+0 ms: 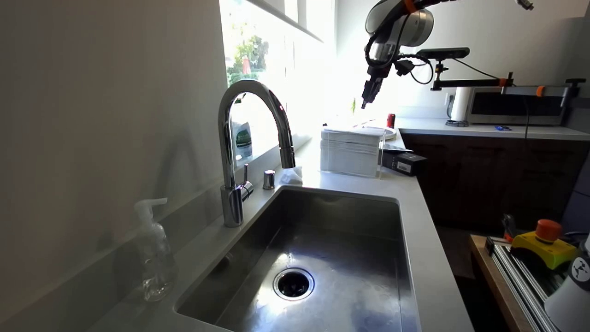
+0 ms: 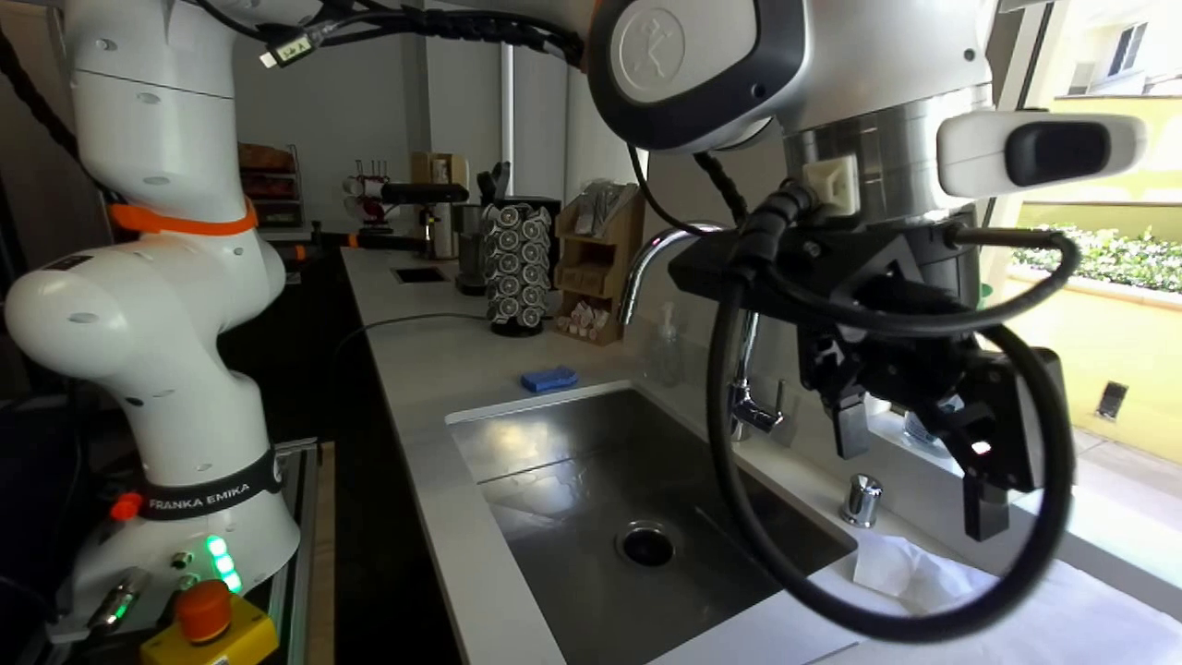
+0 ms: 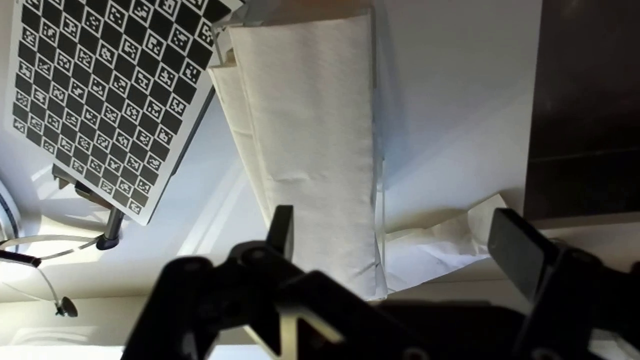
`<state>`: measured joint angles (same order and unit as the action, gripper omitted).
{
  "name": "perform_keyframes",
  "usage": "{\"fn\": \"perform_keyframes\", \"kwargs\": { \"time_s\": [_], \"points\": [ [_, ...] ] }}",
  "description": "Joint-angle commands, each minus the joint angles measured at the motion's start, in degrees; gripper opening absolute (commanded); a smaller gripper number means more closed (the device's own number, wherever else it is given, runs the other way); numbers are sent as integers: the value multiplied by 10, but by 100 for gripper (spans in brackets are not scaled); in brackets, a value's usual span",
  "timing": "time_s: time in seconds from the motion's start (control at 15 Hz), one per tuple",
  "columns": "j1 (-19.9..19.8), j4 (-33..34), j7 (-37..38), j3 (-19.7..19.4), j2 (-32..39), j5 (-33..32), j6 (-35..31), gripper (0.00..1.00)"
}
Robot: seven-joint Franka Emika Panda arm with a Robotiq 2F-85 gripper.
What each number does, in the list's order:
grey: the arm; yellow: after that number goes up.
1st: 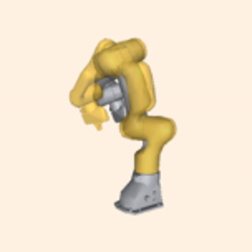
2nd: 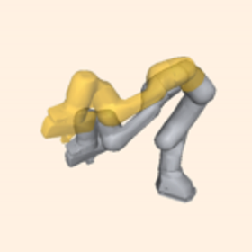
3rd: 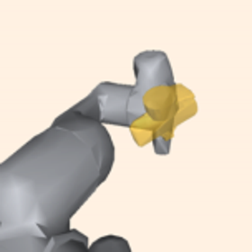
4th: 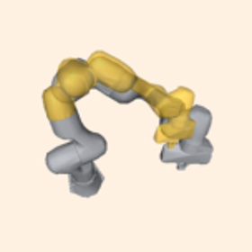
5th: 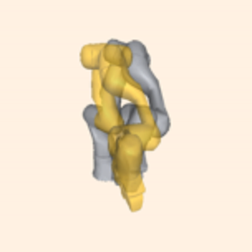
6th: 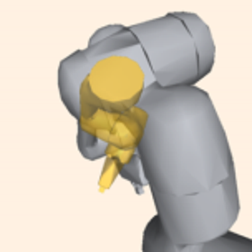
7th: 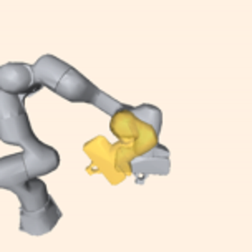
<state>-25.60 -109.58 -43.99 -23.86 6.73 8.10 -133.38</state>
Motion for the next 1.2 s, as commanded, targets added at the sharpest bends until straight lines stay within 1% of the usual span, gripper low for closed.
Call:
{"fn": "perform_keyframes", "kwargs": {
  "time_s": [0.0, 0.33, 0.67, 1.13],
  "points": [
    [-24, 12, -70, 9, 25, 30, 3, 100],
    [-51, 9, -144, 12, 46, 61, -10, 100],
    [-79, 19, -207, 24, 75, 114, -34, 100],
    [-115, 47, -223, 62, 120, 148, -67, 100]
  ]
}}
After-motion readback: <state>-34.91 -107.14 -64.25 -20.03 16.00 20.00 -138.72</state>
